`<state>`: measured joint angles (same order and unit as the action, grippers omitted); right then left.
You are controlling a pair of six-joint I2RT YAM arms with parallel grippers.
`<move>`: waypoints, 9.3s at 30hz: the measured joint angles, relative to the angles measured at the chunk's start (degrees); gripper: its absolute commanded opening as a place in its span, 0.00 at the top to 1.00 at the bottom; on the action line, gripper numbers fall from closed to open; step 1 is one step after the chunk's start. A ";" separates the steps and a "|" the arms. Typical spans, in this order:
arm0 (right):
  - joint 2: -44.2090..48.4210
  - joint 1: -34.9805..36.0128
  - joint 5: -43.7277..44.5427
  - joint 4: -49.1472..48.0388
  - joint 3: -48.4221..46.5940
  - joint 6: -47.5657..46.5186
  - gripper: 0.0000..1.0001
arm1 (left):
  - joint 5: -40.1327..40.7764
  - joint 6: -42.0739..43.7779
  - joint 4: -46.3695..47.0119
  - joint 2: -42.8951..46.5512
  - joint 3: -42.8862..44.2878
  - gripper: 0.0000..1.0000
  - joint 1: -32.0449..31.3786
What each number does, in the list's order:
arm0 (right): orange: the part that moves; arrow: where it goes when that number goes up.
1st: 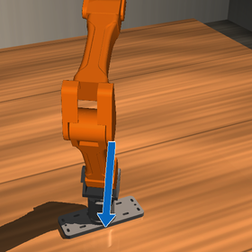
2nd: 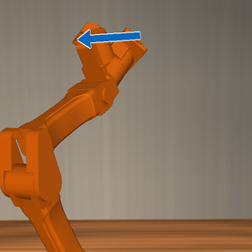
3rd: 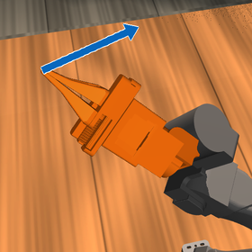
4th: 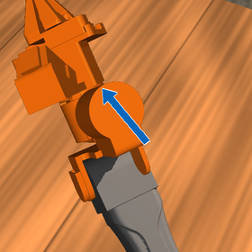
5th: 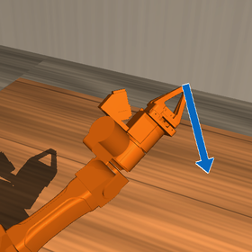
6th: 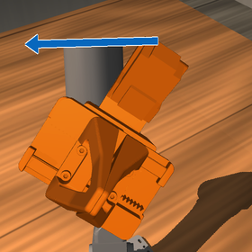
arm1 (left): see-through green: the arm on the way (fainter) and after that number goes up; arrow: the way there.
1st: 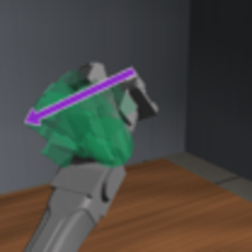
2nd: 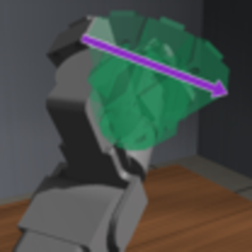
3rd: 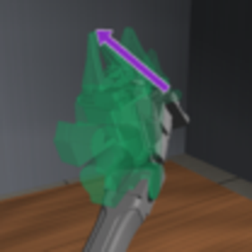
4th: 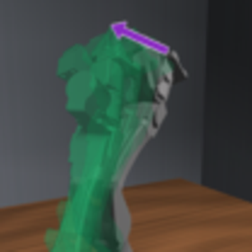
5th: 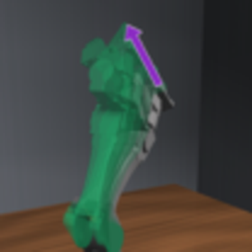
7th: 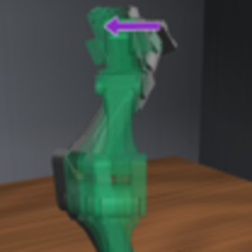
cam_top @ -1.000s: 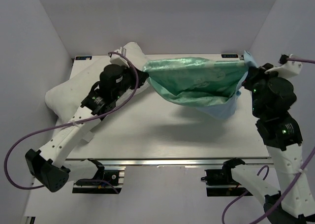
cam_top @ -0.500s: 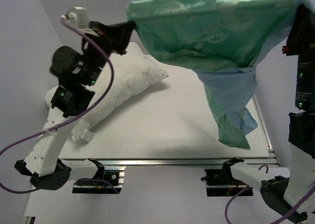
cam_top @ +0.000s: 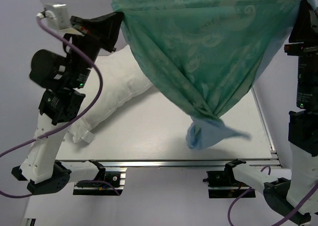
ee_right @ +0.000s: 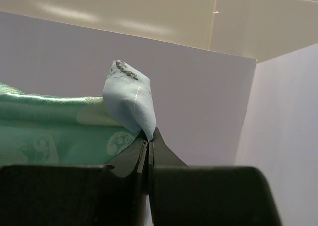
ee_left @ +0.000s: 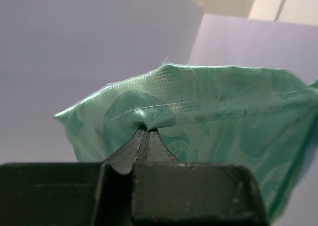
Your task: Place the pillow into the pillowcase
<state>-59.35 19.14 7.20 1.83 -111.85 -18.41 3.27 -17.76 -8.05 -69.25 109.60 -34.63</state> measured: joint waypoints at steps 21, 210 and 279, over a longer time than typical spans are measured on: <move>-3.15 0.09 -2.67 -0.09 -4.35 -1.51 1.00 | 1.11 4.81 -3.54 1.22 3.26 1.00 0.09; -66.07 -25.83 -13.44 44.24 -4.74 24.02 0.11 | -13.62 -14.60 -1.97 -82.79 24.85 0.02 6.95; -36.52 -31.10 -9.25 31.23 41.31 35.21 0.12 | -13.07 -10.84 -13.11 -37.09 -42.07 0.02 -1.90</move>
<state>-95.88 -11.97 -2.04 33.06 -70.54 16.80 -9.80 -28.60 -21.17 -106.34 67.53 -36.53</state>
